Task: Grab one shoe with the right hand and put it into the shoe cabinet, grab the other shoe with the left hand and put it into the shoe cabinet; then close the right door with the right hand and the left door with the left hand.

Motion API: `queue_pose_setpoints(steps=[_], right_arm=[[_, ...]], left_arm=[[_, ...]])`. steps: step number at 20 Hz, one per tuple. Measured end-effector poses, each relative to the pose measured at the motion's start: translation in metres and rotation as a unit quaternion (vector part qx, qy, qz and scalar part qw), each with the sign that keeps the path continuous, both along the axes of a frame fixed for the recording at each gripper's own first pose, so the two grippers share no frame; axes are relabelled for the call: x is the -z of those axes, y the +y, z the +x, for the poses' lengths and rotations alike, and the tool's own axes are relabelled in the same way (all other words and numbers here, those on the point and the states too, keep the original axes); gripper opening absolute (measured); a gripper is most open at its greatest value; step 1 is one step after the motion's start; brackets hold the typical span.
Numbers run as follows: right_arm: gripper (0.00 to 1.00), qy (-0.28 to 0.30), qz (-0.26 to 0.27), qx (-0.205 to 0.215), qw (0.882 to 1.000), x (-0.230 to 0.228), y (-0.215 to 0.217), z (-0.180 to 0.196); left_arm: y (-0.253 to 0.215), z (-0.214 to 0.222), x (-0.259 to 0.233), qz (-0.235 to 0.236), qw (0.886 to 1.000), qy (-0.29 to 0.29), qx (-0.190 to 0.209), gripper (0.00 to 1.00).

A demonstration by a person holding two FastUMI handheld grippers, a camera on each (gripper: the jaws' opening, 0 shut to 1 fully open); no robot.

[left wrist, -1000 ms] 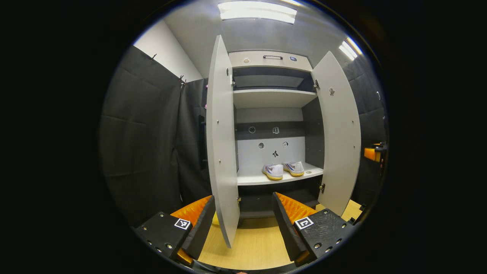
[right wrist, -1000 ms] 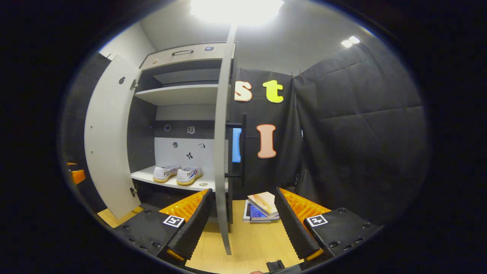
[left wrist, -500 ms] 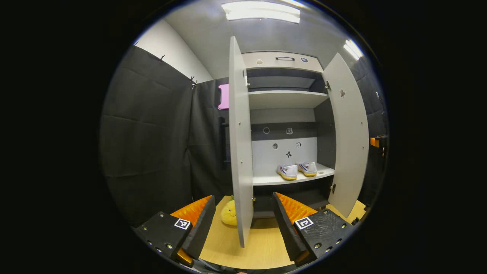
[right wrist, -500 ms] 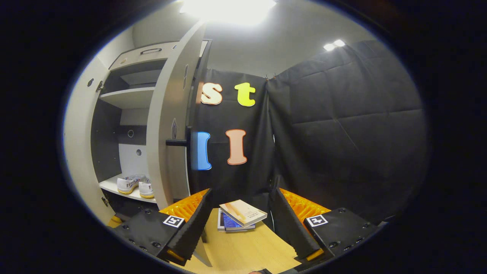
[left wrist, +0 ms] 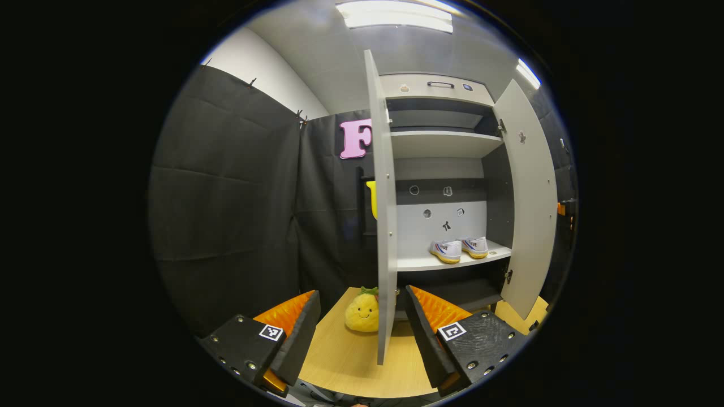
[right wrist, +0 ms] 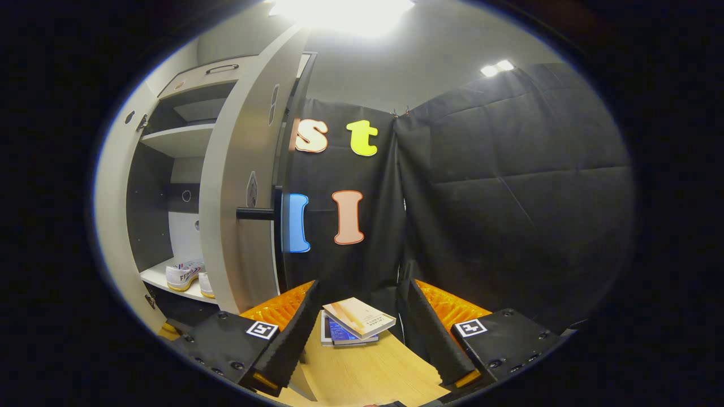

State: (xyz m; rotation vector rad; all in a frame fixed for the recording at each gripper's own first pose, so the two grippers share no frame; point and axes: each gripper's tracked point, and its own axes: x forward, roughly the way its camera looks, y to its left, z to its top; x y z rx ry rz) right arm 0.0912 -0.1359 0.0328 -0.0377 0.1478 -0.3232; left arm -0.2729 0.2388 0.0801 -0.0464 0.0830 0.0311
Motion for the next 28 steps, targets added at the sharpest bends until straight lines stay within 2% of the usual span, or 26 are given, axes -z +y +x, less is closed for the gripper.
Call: queue_pose_setpoints(steps=[5, 19, 20, 21, 24, 25, 26, 28], right_arm=[[0.97, 0.000, 0.003, 0.002, 1.000, -0.001, 0.014, -0.005], [0.97, -0.001, 0.013, -0.055, 0.998, -0.002, 0.101, -0.001], [0.92, -0.002, 0.013, -0.061, 0.998, -0.003, 0.109, 0.001], [0.97, -0.001, 0.012, -0.066, 0.998, 0.000, 0.115, 0.003], [0.97, -0.003, 0.016, -0.081, 0.997, 0.001, 0.134, 0.011], [0.92, -0.003, 0.019, -0.088, 0.996, 0.002, 0.141, 0.014], [0.97, -0.002, 0.021, -0.097, 0.995, 0.002, 0.149, 0.017], [0.98, -0.003, 0.016, -0.111, 0.994, 0.002, 0.166, 0.024]], left_arm=[[0.009, 0.006, 0.004, -0.007, 1.000, 0.000, 0.006, 0.80], [0.040, 0.017, 0.019, -0.028, 1.000, 0.004, 0.009, 0.80], [0.044, 0.018, 0.020, -0.029, 1.000, 0.004, 0.007, 0.80], [0.048, 0.017, 0.021, -0.029, 1.000, 0.005, 0.005, 0.80], [0.059, 0.014, 0.025, -0.032, 0.999, 0.007, -0.002, 0.80], [0.062, 0.013, 0.025, -0.032, 0.999, 0.008, -0.004, 0.80], [0.065, 0.012, 0.026, -0.031, 0.999, 0.009, -0.007, 0.80], [0.072, 0.009, 0.028, -0.028, 1.000, 0.011, -0.010, 0.80]])
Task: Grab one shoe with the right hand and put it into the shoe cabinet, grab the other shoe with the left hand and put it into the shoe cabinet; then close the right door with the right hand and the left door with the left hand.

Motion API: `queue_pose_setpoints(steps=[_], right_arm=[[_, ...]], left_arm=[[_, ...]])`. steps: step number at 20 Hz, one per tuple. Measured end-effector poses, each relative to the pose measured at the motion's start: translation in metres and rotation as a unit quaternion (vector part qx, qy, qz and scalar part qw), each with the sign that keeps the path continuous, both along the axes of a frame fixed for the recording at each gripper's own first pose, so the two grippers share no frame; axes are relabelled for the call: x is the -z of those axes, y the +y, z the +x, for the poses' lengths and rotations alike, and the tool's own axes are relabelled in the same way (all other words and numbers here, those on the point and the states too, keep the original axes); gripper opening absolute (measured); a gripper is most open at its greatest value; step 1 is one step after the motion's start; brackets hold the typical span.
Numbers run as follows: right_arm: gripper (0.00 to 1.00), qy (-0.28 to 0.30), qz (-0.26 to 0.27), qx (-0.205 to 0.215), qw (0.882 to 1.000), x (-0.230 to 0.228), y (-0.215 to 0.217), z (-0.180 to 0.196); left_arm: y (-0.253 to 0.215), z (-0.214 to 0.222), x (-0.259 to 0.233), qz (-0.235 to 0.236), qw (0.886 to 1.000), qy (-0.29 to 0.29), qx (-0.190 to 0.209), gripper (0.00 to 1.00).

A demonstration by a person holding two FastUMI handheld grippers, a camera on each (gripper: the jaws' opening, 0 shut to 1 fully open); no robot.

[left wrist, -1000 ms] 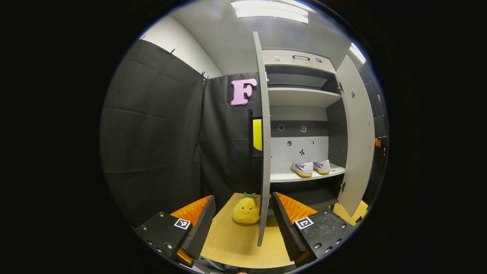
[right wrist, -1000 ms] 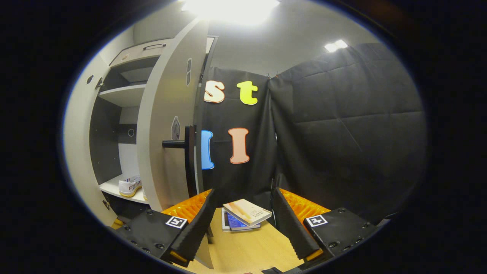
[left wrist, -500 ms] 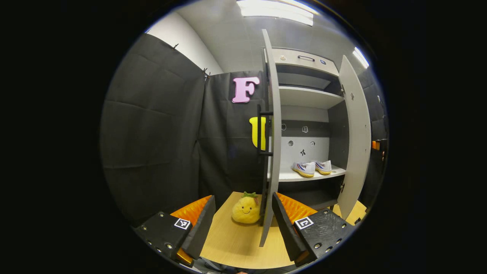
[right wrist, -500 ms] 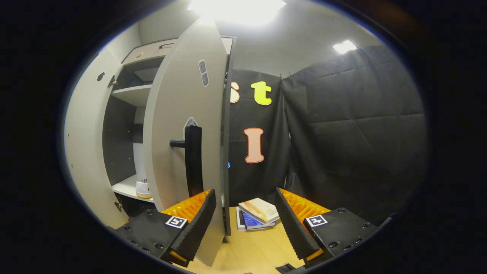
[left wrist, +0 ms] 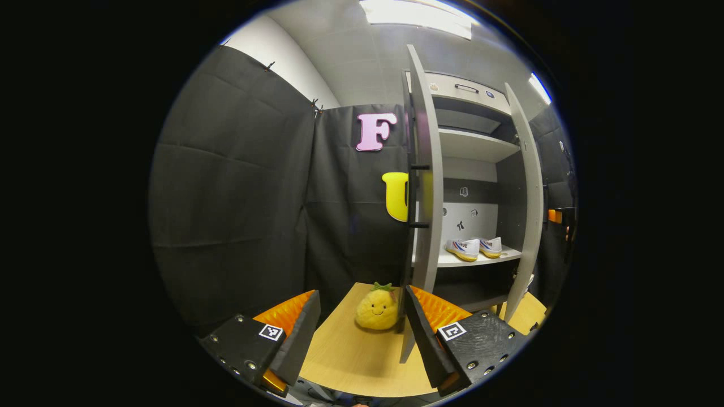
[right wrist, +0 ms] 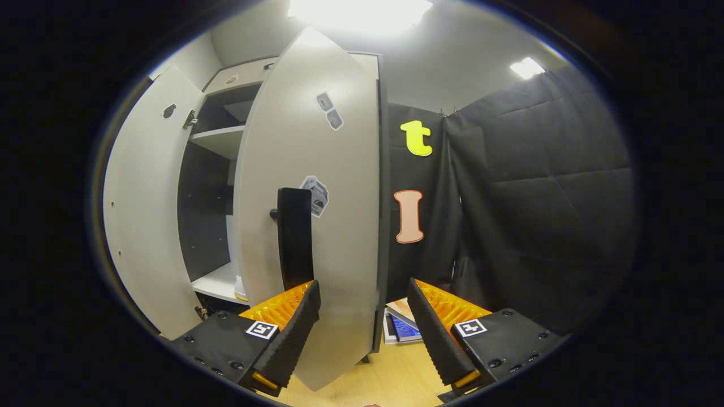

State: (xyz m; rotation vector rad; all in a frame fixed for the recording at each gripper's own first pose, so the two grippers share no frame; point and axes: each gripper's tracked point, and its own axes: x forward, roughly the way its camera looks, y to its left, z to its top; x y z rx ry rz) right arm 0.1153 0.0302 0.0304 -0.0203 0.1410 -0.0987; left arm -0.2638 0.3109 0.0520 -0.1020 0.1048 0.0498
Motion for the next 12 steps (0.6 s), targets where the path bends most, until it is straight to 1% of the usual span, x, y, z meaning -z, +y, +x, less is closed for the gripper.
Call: queue_pose_setpoints(steps=[3, 6, 9, 12], right_arm=[[0.98, -0.001, -0.010, -0.019, 1.000, 0.001, 0.019, 0.007], [1.00, -0.004, -0.013, -0.025, 1.000, 0.002, 0.028, 0.004], [1.00, -0.008, -0.016, -0.024, 1.000, 0.005, 0.026, -0.008], [1.00, -0.010, -0.010, -0.033, 0.999, 0.012, 0.023, -0.026]], left_arm=[[0.007, 0.000, 0.000, -0.001, 1.000, 0.001, -0.005, 0.80], [0.011, 0.008, -0.001, -0.003, 1.000, 0.000, -0.005, 0.80], [0.019, 0.029, -0.015, -0.007, 1.000, -0.007, -0.005, 0.80], [0.026, 0.057, -0.038, -0.011, 1.000, -0.021, -0.003, 0.80]])
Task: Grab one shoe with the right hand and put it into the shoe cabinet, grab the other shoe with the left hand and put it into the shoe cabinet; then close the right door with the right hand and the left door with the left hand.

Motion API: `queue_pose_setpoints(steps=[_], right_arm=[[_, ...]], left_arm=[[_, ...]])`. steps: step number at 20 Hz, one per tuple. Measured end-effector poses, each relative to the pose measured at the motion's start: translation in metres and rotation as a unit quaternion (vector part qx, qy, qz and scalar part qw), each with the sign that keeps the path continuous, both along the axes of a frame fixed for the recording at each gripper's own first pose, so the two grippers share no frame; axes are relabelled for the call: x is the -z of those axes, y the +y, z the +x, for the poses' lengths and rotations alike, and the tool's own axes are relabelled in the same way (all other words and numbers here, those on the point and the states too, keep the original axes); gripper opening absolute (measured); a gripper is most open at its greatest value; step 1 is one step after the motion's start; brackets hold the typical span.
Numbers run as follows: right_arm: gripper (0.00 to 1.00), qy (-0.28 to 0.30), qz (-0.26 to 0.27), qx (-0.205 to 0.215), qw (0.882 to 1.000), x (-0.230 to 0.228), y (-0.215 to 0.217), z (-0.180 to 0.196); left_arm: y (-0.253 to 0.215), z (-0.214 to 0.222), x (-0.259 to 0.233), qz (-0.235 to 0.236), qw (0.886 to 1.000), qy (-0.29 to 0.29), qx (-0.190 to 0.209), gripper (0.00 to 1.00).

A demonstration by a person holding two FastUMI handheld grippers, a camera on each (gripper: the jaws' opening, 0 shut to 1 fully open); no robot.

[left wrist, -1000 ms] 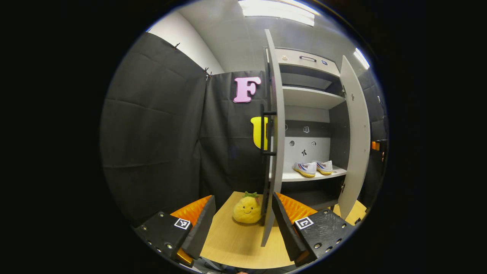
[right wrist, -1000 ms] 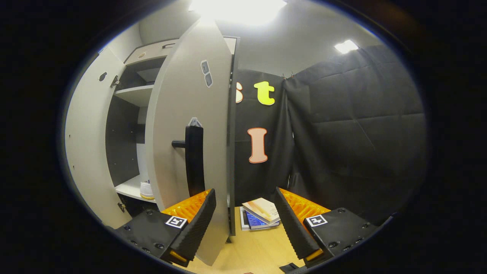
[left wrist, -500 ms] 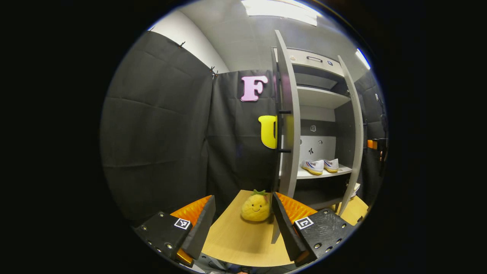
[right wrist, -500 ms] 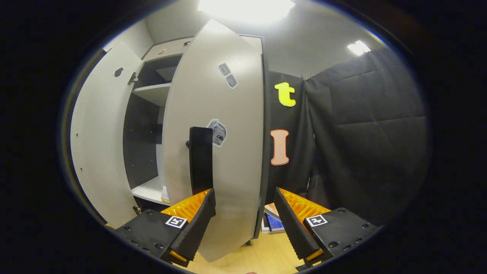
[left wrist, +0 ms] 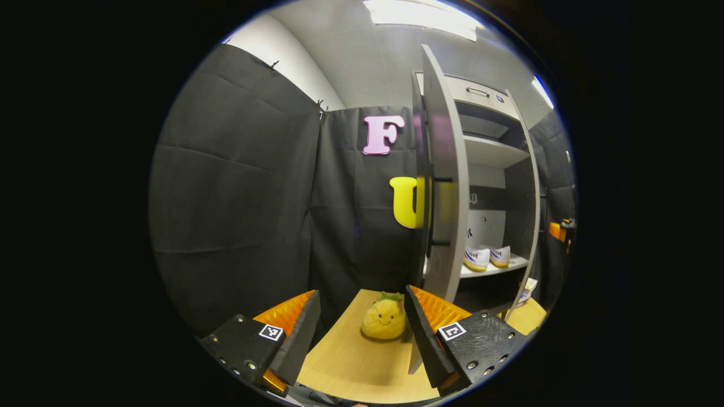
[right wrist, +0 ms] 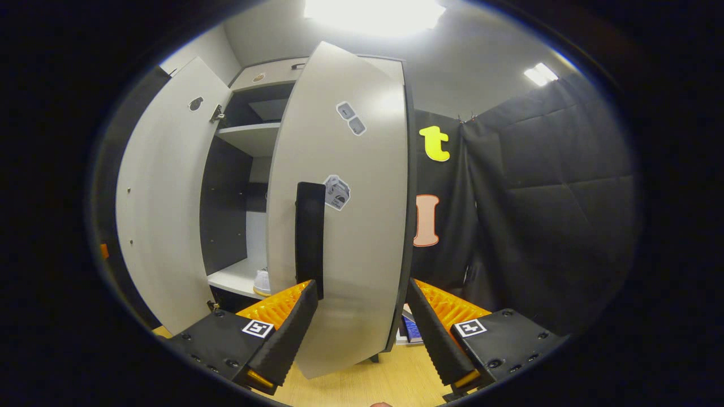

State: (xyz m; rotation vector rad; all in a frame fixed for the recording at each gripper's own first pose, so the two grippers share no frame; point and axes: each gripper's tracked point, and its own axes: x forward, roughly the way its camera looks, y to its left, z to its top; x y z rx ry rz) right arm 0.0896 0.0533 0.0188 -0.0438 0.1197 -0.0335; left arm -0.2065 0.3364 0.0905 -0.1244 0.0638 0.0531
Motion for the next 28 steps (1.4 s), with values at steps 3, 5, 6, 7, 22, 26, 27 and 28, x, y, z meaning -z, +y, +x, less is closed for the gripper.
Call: queue_pose_setpoints(steps=[3, 5, 6, 7, 22, 26, 27, 28], right_arm=[[1.00, 0.003, -0.005, 0.000, 1.000, 0.012, -0.010, -0.017], [1.00, 0.006, -0.002, 0.002, 1.000, 0.019, -0.017, -0.027], [1.00, 0.007, -0.001, 0.004, 1.000, 0.021, -0.021, -0.031], [1.00, 0.009, -0.001, 0.009, 1.000, 0.024, -0.028, -0.035], [1.00, 0.024, 0.005, 0.042, 0.999, 0.042, -0.104, -0.044], [1.00, 0.028, 0.013, 0.031, 0.999, 0.048, -0.110, -0.040], [1.00, 0.028, 0.012, 0.029, 0.999, 0.050, -0.112, -0.039], [1.00, 0.031, 0.012, 0.028, 0.999, 0.051, -0.114, -0.038]], left_arm=[[0.002, 0.029, -0.024, 0.004, 1.000, -0.015, 0.004, 0.80], [0.001, 0.046, -0.032, 0.000, 1.000, -0.016, 0.008, 0.79], [0.000, 0.053, -0.034, -0.004, 1.000, -0.014, 0.010, 0.79], [-0.001, 0.061, -0.034, -0.007, 1.000, -0.010, 0.010, 0.80], [-0.042, 0.073, -0.051, 0.028, 0.999, -0.015, -0.010, 0.78], [-0.060, 0.066, -0.054, 0.028, 0.999, -0.016, -0.006, 0.78], [-0.065, 0.066, -0.055, 0.033, 0.999, -0.019, -0.007, 0.78], [-0.068, 0.064, -0.056, 0.037, 0.999, -0.021, -0.009, 0.78]])
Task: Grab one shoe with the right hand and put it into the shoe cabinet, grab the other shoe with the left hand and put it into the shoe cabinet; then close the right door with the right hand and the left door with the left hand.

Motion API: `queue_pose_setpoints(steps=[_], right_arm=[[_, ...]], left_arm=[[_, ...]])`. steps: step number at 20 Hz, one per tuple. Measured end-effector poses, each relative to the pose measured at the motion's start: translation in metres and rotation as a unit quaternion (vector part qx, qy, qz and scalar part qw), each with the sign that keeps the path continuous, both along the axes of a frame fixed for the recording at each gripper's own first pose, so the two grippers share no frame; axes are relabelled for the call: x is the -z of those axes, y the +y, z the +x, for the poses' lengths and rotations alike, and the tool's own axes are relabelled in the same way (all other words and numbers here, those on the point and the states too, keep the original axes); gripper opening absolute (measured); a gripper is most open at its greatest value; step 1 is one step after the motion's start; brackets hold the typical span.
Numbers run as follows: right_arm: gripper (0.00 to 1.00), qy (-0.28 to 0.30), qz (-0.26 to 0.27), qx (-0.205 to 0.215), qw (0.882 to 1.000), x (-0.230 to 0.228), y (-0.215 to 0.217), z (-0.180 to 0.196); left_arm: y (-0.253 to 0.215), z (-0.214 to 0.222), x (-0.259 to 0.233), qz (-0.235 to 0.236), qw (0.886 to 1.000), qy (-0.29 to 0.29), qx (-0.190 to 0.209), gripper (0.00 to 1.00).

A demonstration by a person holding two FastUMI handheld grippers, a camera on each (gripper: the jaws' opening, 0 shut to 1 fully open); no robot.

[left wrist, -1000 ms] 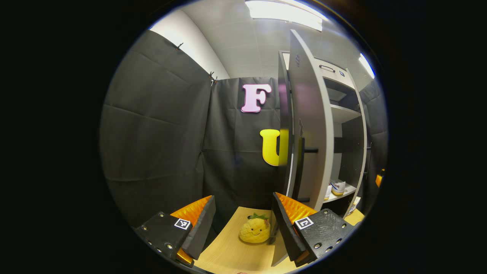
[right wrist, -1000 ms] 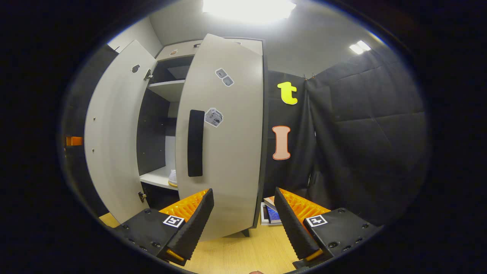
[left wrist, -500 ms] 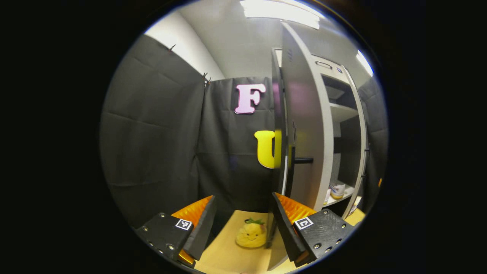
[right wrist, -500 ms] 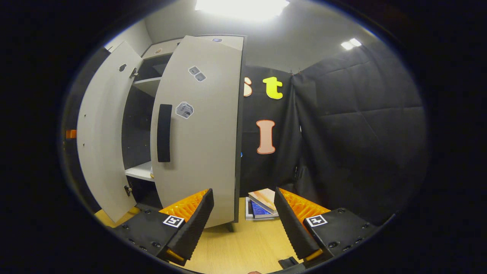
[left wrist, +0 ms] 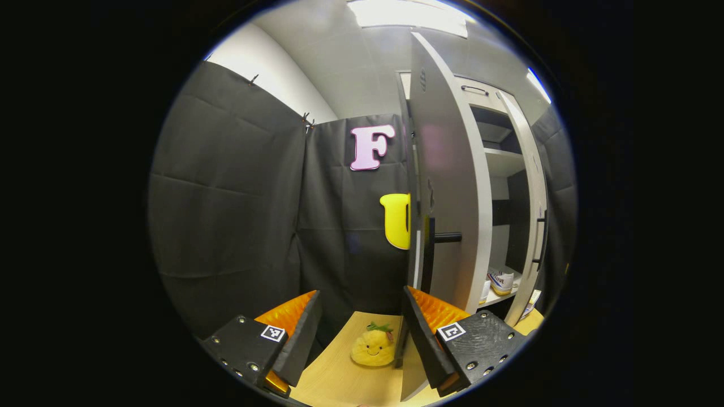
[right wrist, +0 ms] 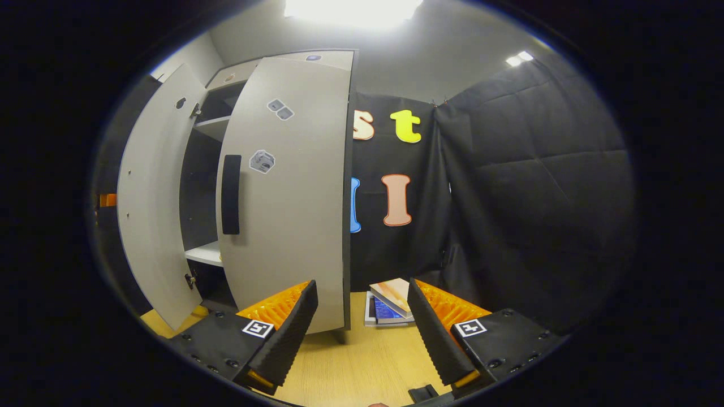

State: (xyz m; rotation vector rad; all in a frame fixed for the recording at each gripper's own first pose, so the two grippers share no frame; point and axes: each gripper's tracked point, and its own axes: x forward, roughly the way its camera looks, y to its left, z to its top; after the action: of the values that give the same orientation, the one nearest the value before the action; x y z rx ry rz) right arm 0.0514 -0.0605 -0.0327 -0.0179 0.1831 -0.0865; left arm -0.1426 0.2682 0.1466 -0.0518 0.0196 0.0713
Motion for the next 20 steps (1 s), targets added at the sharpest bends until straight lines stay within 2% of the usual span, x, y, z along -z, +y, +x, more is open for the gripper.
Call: queue_pose_setpoints(steps=[7, 8, 10, 20], right_arm=[[1.00, 0.007, 0.002, -0.001, 1.000, 0.005, -0.018, 0.001], [0.97, 0.008, 0.001, -0.002, 1.000, 0.005, -0.019, 0.001], [1.00, 0.008, 0.002, 0.000, 1.000, 0.006, -0.024, 0.001], [1.00, 0.022, -0.001, 0.018, 1.000, 0.014, -0.051, -0.012]], left_arm=[[-0.016, -0.005, -0.001, -0.008, 1.000, -0.004, -0.009, 0.78], [-0.020, -0.005, -0.001, -0.012, 1.000, -0.005, -0.007, 0.78], [-0.032, -0.005, -0.001, -0.018, 1.000, -0.007, 0.003, 0.78], [-0.107, 0.008, -0.008, -0.043, 0.997, -0.017, 0.058, 0.78]])
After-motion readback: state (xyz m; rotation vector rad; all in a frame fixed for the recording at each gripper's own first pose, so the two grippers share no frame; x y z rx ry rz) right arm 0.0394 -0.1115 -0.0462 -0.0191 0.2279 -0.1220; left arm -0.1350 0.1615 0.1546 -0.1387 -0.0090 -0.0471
